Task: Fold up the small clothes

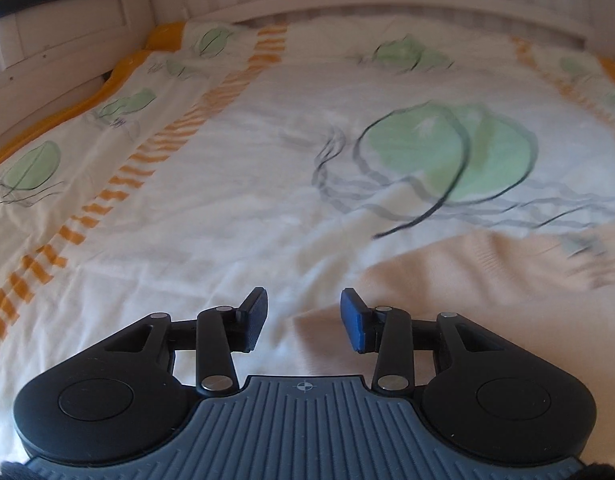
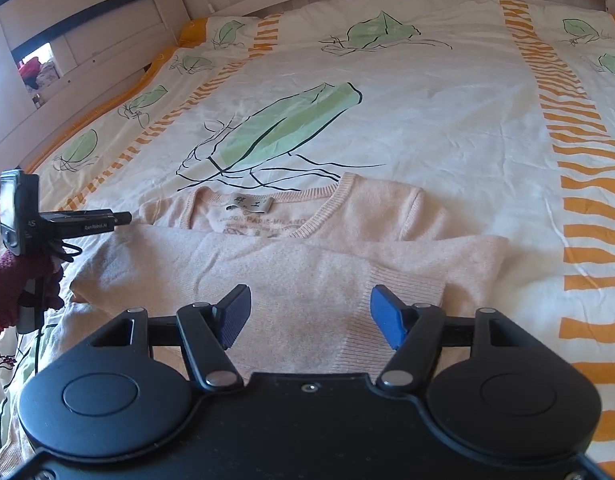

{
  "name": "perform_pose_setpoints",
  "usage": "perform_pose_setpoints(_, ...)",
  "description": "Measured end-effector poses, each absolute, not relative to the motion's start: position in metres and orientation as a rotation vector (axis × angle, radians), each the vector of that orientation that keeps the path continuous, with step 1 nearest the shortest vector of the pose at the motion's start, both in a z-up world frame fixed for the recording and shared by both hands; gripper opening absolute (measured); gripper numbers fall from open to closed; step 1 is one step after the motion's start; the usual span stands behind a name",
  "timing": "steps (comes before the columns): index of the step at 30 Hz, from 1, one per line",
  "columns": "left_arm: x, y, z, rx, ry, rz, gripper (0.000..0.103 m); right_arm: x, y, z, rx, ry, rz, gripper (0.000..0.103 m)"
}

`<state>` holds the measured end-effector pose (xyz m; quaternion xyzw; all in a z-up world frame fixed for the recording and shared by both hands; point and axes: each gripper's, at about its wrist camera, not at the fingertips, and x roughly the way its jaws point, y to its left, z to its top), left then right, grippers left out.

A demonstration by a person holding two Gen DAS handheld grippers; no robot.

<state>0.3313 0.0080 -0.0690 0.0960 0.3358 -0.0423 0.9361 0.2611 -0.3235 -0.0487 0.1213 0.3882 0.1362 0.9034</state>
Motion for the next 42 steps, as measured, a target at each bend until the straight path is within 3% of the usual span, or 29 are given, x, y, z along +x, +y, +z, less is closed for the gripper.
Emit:
perform_pose_setpoints(7,0.345,-0.022,-0.089,0.299,0.747,-0.152,0.041,0.262,-0.321,-0.051,0.249,0.813,0.286,0.070)
perform_pose_setpoints(12,0.363,-0.001,-0.097,0.257,0.776,-0.080,0.057,0.264,-0.323,-0.055,0.249,0.828,0.265,0.070)
perform_pose_setpoints(17,0.353,0.009,-0.080,0.212,0.759,-0.084,0.057,0.263,-0.320,-0.059,0.232,0.838,0.248,0.070)
perform_pose_setpoints(19,0.339,0.010,-0.071,0.203,0.739,-0.097,0.061,0.262,-0.316,-0.059,0.202,0.835,0.249,0.070)
perform_pose_setpoints(21,0.322,0.009,-0.063,0.200,0.720,-0.131,0.078,0.261,-0.310,-0.058,0.156,0.837,0.248,0.070)
perform_pose_setpoints(23,0.305,0.005,-0.059,0.202,0.715,-0.165,0.084,0.261,-0.305,-0.062,0.095,0.858,0.230,0.075)
perform_pose_setpoints(33,0.229,-0.003,-0.061,0.194,0.781,-0.267,0.087,0.259,-0.296,-0.079,-0.014,0.866,0.227,0.101)
perform_pose_setpoints(42,0.167,0.023,-0.053,0.145,0.849,-0.299,0.092,0.250,-0.301,-0.079,-0.012,0.833,0.187,0.102)
